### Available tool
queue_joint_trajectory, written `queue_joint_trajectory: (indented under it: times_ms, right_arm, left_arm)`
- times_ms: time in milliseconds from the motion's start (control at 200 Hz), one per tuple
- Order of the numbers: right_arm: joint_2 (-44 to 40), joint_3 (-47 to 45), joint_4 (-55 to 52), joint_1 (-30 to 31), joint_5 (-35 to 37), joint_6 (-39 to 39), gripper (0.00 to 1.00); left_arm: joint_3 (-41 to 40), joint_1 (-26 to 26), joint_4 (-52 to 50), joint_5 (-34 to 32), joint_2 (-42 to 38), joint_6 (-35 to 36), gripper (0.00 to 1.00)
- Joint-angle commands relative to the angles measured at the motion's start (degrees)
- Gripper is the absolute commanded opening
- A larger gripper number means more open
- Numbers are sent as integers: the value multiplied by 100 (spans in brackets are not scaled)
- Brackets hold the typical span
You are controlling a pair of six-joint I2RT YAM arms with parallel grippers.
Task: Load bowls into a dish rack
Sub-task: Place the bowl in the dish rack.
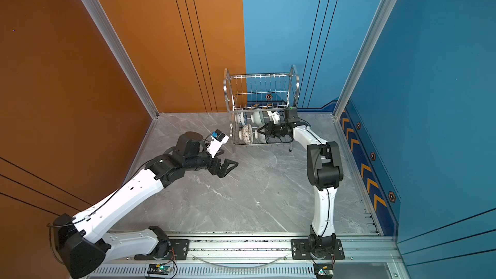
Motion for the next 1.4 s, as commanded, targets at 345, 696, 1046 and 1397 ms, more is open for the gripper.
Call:
queue_joint_trajectory:
  times_ms: [345, 696, 1046, 1397]
  right_arm:
    - [196, -48, -1112, 52, 504, -542, 7]
    - [-131, -144, -1034, -8, 466, -546, 18]
    - [-385, -216, -849, -124, 555, -274, 0]
    - [-262, -254, -902, -190, 167, -462, 9]
  left_arm:
    - [-86, -107, 86, -70, -42, 134, 98]
    - [-92, -144, 86, -92, -39, 152, 98]
    - [-93, -152, 86, -108, 1, 158, 98]
    - [-91, -155, 86, -99, 3, 151, 98]
